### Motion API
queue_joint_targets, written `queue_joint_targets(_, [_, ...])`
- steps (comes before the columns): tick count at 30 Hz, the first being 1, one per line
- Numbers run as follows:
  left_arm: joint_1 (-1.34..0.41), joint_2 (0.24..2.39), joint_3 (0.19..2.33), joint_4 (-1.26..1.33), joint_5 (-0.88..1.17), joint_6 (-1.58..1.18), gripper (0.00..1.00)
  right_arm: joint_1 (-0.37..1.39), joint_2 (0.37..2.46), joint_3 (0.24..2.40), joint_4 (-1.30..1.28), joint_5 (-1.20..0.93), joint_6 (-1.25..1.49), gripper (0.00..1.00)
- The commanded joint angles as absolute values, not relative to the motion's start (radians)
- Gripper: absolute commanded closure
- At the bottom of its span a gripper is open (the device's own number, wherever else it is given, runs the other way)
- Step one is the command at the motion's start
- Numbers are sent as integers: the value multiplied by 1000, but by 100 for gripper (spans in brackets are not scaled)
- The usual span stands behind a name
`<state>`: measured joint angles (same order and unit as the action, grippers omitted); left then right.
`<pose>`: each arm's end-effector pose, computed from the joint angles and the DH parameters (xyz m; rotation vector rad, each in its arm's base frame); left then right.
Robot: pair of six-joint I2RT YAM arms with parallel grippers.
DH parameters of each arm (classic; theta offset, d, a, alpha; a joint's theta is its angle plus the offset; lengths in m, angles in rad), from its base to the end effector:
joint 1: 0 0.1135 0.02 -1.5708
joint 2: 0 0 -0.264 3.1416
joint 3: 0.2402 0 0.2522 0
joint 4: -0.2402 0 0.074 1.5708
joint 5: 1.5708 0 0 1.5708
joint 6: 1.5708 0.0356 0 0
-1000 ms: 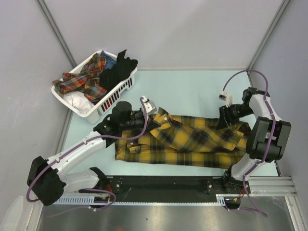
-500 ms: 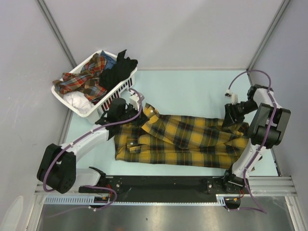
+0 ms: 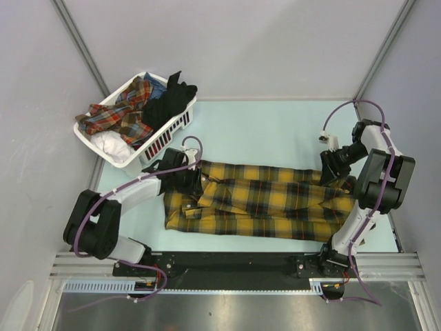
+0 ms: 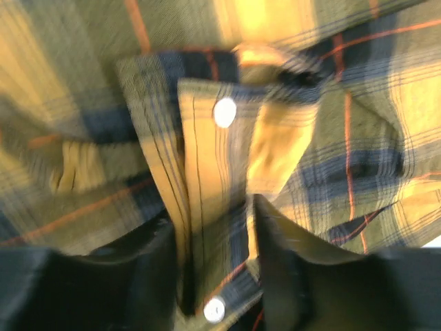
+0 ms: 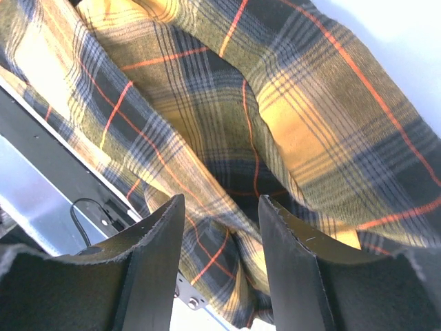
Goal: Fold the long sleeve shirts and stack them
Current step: Fold the shirt
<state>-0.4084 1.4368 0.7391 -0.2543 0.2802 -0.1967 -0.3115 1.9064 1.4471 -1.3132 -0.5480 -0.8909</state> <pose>0.2473 -0.1178 0.1756 0.3868 2.5438 -0.5909 0.3219 -0.0842 0.2057 -0.7436 2.7813 0.8318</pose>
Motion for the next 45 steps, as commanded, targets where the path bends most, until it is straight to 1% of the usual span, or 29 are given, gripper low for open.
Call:
queue_joint_targets(1, [-371, 1333, 785, -301, 284, -161, 41, -307, 1786, 1454, -1351, -515, -887, 47])
queue_joint_targets(2, [-370, 1266, 788, -290, 291, -125, 39, -305, 1748, 1451, -1358, -518, -884, 47])
queue_joint_targets(3, [-370, 1226, 793, -288, 314, -36, 32, -302, 1729, 1451, -1364, -525, -884, 47])
queue_joint_targets(4, [-370, 1195, 804, -287, 380, -2, 29, -298, 1706, 1439, -1379, -535, -884, 47])
queue_joint_targets(5, [-371, 1148, 811, -293, 417, 115, 26, -282, 1671, 1430, -1385, -537, -882, 47])
queue_joint_targets(7, [-386, 1135, 831, -302, 459, 198, 27, -261, 1631, 1401, -1388, -531, -876, 48])
queue_joint_targets(9, [-428, 1196, 889, -363, 475, 296, 28, -229, 1588, 1333, -1362, -523, -868, 48])
queue_joint_targets(12, [-468, 1354, 977, -442, 492, 342, 32, -195, 1560, 1208, -1261, -486, -822, 48])
queue_joint_targets(14, [-483, 1422, 1011, -465, 479, 362, 33, -173, 1565, 1143, -1198, -440, -773, 49])
queue_joint_targets(15, [-489, 1499, 1049, -469, 457, 373, 33, -163, 1580, 1131, -1148, -425, -764, 49])
queue_joint_targets(18, [-495, 1633, 1115, -514, 396, 382, 34, -160, 1614, 1086, -1051, -359, -739, 48])
queue_joint_targets(20, [-494, 1684, 1134, -543, 352, 385, 34, -163, 1664, 1074, -1003, -298, -732, 49])
queue_joint_targets(23, [-479, 1729, 1144, -564, 348, 397, 34, -158, 1750, 1072, -919, -224, -719, 49])
queue_joint_targets(26, [-446, 1714, 1140, -569, 390, 385, 34, -155, 1842, 1127, -864, -170, -706, 49])
queue_joint_targets(29, [-385, 1684, 1134, -572, 477, 336, 33, -141, 1955, 1242, -839, -141, -687, 50])
queue_joint_targets(30, [-368, 1674, 1140, -575, 541, 327, 32, -135, 1983, 1287, -844, -129, -683, 51])
queue_joint_targets(31, [-339, 1655, 1138, -568, 563, 312, 30, -121, 2008, 1358, -847, -124, -683, 51])
queue_joint_targets(35, [-313, 1513, 1095, -509, 591, 310, 26, -74, 2162, 1557, -845, -88, -696, 52])
queue_joint_targets(37, [-313, 1476, 1069, -474, 586, 321, 24, -49, 2224, 1652, -844, -69, -698, 53])
queue_joint_targets(38, [-313, 1450, 1063, -468, 586, 319, 23, -20, 2253, 1751, -853, -63, -698, 53])
queue_joint_targets(40, [-313, 1439, 1065, -465, 572, 328, 23, -3, 2353, 1875, -871, -51, -695, 54])
queue_joint_targets(41, [-313, 1439, 1069, -471, 571, 334, 23, 30, 2390, 2001, -912, -49, -698, 55])
queue_joint_targets(42, [-313, 1437, 1078, -480, 566, 342, 23, 58, 2442, 2055, -937, -52, -701, 55])
queue_joint_targets(45, [-313, 1440, 1095, -509, 561, 402, 23, 100, 2468, 2161, -1005, -67, -730, 55])
